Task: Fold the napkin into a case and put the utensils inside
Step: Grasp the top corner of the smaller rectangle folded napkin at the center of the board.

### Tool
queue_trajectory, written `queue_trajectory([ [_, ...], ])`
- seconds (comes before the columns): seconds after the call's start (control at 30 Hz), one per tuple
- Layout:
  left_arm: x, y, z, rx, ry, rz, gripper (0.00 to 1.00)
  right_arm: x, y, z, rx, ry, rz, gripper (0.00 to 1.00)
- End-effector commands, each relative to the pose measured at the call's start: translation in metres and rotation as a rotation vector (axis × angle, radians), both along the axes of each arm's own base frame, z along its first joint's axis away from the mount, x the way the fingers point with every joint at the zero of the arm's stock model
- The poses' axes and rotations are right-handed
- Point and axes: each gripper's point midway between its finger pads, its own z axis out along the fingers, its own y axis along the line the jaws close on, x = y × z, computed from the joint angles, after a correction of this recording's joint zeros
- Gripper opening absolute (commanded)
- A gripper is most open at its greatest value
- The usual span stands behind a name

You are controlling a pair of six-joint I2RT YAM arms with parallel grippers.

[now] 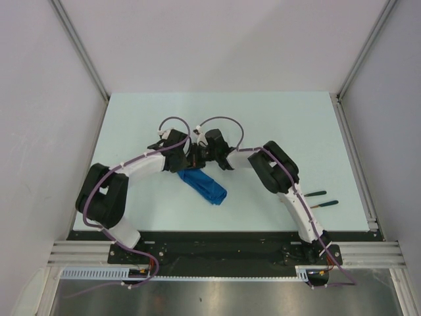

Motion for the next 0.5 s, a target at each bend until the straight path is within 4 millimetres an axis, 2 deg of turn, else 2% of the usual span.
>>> queue_trajectory([
  [0.0,0.006,-0.014,0.015,-0.113,-0.011,0.030,0.00,-0.023,-0.004,-0.054,-0.240,-0.049,0.007,0.00],
  [0.1,0.010,-0.013,0.011,-0.122,-0.015,0.033,0.00,-0.023,-0.004,-0.051,-0.260,-0.069,0.016,0.00],
  [0.27,0.011,-0.006,-0.003,-0.107,0.034,0.042,0.00,-0.023,-0.009,-0.016,-0.062,0.034,0.021,0.00],
  [0.3,0.014,-0.005,0.000,-0.113,0.015,0.042,0.02,-0.024,-0.010,-0.010,-0.038,0.039,0.024,0.00],
  [0.33,0.011,-0.002,-0.003,-0.111,0.013,0.041,0.08,-0.028,-0.014,0.003,0.000,0.031,0.038,0.00],
  [0.47,0.014,-0.003,0.018,-0.140,-0.067,0.019,0.22,-0.025,-0.022,0.028,0.057,0.035,0.036,0.00],
])
